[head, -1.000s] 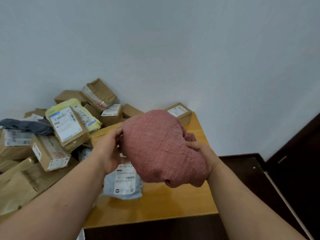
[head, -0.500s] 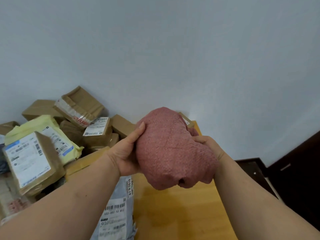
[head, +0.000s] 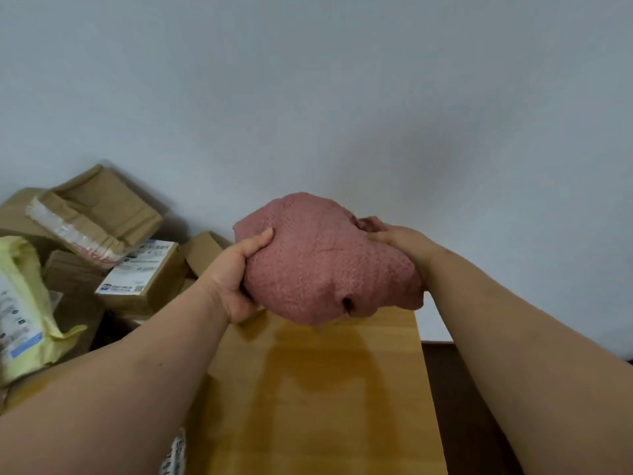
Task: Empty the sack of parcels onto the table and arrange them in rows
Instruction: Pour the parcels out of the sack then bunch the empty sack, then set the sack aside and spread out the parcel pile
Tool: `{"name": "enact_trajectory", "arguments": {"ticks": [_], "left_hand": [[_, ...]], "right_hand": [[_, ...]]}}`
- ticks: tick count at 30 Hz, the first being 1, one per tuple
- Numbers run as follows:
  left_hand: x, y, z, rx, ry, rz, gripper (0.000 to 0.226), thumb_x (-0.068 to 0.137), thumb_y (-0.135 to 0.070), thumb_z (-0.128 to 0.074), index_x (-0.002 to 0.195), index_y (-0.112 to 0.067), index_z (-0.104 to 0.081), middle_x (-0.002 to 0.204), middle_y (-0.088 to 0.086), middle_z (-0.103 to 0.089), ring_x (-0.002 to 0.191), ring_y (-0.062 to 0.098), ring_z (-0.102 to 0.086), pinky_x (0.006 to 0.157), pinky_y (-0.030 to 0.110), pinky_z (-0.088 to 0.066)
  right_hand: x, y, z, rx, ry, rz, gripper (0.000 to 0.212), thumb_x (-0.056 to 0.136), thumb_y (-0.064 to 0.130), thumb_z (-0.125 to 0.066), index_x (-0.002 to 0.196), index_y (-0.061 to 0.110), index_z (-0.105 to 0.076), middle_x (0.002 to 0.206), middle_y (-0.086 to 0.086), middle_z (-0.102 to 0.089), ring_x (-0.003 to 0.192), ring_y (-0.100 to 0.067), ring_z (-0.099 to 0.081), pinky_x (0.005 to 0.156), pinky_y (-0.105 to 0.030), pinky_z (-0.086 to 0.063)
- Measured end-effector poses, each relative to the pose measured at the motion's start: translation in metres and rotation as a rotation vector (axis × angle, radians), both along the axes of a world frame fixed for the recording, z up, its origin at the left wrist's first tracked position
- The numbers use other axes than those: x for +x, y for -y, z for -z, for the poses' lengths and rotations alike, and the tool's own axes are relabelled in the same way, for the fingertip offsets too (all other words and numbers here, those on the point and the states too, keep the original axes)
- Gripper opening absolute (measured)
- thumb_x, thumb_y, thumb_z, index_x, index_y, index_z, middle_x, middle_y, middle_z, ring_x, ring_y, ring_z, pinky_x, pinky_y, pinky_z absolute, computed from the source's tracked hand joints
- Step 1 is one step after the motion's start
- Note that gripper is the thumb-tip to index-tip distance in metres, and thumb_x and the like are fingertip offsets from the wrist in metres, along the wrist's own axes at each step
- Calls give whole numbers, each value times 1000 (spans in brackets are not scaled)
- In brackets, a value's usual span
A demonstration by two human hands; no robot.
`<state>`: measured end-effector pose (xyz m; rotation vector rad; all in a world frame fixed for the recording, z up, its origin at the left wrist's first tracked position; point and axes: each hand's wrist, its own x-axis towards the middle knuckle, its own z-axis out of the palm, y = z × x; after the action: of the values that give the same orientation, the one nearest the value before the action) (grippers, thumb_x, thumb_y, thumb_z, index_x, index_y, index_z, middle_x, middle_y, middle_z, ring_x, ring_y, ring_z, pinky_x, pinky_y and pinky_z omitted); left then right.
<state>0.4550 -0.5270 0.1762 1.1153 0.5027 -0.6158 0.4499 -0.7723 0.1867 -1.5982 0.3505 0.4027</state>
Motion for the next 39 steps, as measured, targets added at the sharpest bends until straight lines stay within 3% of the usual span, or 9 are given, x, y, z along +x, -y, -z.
{"name": "enact_trajectory", "arguments": {"ticks": [3, 6, 8, 11, 15, 20, 23, 31, 39], "left_hand": [[20, 13, 18, 17, -24, -28, 67, 63, -36, -82, 125, -23, -59, 120, 17, -67, 109, 41, -63, 95, 57, -50], [28, 22, 37, 61, -72, -8, 84, 57, -40, -86, 134, -23, -57, 121, 16, -68, 109, 41, -64, 97, 60, -49], [29, 25, 48, 110, -94, 5, 82, 58, -41, -83, 133, -22, -57, 120, 15, -69, 107, 39, -65, 93, 56, -52], [28, 26, 60, 166, -125, 47, 77, 61, -45, -80, 131, -23, -57, 118, 13, -68, 105, 37, -65, 84, 49, -54], [19, 17, 67, 261, -190, 170, 89, 49, -52, -87, 129, -25, -56, 120, 17, -67, 104, 42, -66, 87, 59, -54], [12, 2, 53, 399, -244, 358, 109, 24, -56, -96, 121, -19, -62, 110, 21, -72, 96, 43, -70, 87, 61, -53], [25, 6, 25, 412, -117, 367, 80, 44, -56, -84, 114, -23, -64, 110, 18, -70, 94, 41, -68, 75, 56, -57], [62, 36, 13, 291, 342, 135, 79, 65, -53, -86, 131, -19, -61, 120, 1, -71, 108, 21, -69, 92, 37, -55], [83, 45, 109, 449, 119, 82, 76, 87, -39, -72, 147, -15, -32, 137, 5, -50, 116, 25, -51, 102, 39, -44]], "right_hand": [[31, 13, 14, -147, 9, -68, 33, 97, 10, -55, 130, 11, -56, 133, -7, -59, 118, -20, -55, 104, -27, -39], [41, 23, 36, -235, -40, -129, 41, 98, 7, -52, 139, 7, -51, 135, -5, -55, 128, -22, -49, 91, -13, -40], [39, 26, 49, -298, -86, -179, 40, 98, 9, -52, 137, 8, -53, 129, -3, -56, 123, -20, -50, 77, -8, -40], [30, 31, 63, -351, -165, -188, 36, 95, 18, -60, 131, 16, -61, 133, -3, -60, 123, -22, -53, 104, -22, -37], [13, 37, 67, -315, -264, -171, 13, 96, 5, -55, 92, 8, -68, 90, -1, -65, 80, -13, -57, 68, -19, -44], [-14, 40, 51, -338, -356, -265, 22, 101, 13, -51, 84, 14, -65, 93, -4, -67, 86, -19, -65, 79, -27, -54], [-16, 47, 27, -167, -309, -210, 24, 103, 17, -50, 84, 16, -65, 85, -2, -67, 59, -9, -68, 52, -17, -53], [22, 69, 10, -359, 174, 199, 32, 87, 39, -71, 112, 22, -62, 103, 5, -67, 89, -11, -63, 70, -26, -46], [49, 69, 125, -473, 105, 363, 46, 84, 37, -77, 114, 16, -49, 107, -1, -57, 98, -21, -58, 80, -30, -47]]}}
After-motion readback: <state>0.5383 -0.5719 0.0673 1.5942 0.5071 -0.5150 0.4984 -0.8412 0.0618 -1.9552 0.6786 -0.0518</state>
